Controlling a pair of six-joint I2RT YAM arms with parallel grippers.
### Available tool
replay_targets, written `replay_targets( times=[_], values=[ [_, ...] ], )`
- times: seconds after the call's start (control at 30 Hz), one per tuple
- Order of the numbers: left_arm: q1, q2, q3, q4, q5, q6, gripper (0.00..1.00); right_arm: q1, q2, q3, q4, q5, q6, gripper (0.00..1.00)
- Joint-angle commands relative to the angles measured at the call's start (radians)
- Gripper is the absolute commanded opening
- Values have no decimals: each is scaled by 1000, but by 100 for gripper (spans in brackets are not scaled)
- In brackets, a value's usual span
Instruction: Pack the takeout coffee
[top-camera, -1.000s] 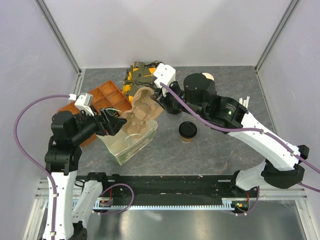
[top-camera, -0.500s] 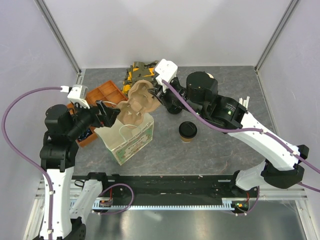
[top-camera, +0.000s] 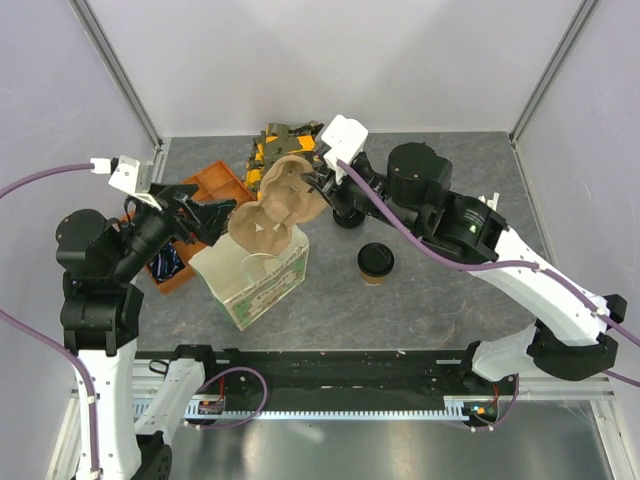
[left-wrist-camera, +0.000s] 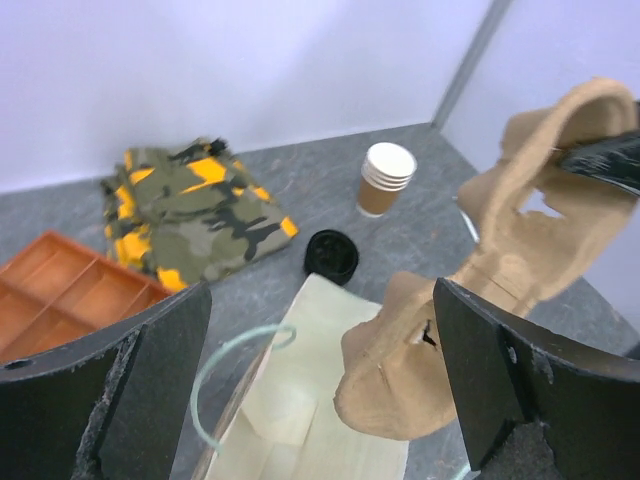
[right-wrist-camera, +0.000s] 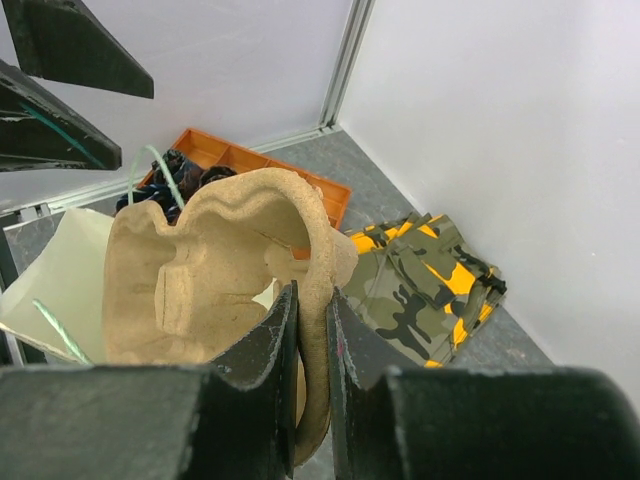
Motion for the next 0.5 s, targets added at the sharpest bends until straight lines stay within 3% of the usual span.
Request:
replay_targets(
  times=[0.0,0.03,0.13,0.47],
  values=[
    [5,20,26,110,203,27,99,4,-53,20,24,12,-20,0],
    [5,28,24,124,325,29,98,4,-53,25,32,12,-20,0],
    [5,54,37,153,496,67,91,4,-52,43,55,9,-9,0],
    [3,131,95,112,576,210,75,4,-46,93,64,-40,25,0]
  ],
)
